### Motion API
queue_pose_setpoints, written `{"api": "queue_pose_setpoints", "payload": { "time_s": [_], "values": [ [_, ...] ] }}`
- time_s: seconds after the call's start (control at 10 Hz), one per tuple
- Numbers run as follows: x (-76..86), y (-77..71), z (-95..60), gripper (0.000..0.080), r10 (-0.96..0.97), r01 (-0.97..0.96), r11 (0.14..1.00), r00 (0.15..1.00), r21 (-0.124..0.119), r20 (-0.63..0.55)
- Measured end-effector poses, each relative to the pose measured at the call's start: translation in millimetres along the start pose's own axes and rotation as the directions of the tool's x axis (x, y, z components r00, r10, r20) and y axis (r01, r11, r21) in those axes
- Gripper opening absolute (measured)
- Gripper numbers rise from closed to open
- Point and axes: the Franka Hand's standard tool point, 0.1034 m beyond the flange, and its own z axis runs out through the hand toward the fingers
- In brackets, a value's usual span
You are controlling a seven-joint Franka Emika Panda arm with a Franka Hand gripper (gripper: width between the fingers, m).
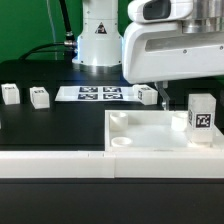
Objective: Assemble square table
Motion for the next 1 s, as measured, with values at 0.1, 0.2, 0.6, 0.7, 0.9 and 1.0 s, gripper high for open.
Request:
{"api": "queue_pose_setpoints", "payload": {
  "time_s": [0.1, 0.2, 0.6, 0.7, 0.9, 1.0],
  "values": [
    [1.4, -1.9, 3.9, 0.0649, 0.026, -0.026, 1.000, 1.000, 0.002, 0.001],
    [-1.8, -3.0, 12.7, 0.0649, 0.050, -0.050, 0.999, 0.999, 0.006, 0.013],
    [-2.4, -1.7, 13.5, 0.0368, 0.132, -0.132, 0.991, 0.991, 0.002, 0.014],
    [-2.5, -1.7, 13.6, 0.0288, 0.221, -0.221, 0.975, 0.975, 0.001, 0.015],
    [-2.6, -1.5, 14.3, 0.0288, 0.327, -0.327, 0.945, 0.945, 0.000, 0.014],
    [-0.2, -1.4, 14.3, 0.0288, 0.438, -0.438, 0.899, 0.899, 0.006, -0.002]
  ]
}}
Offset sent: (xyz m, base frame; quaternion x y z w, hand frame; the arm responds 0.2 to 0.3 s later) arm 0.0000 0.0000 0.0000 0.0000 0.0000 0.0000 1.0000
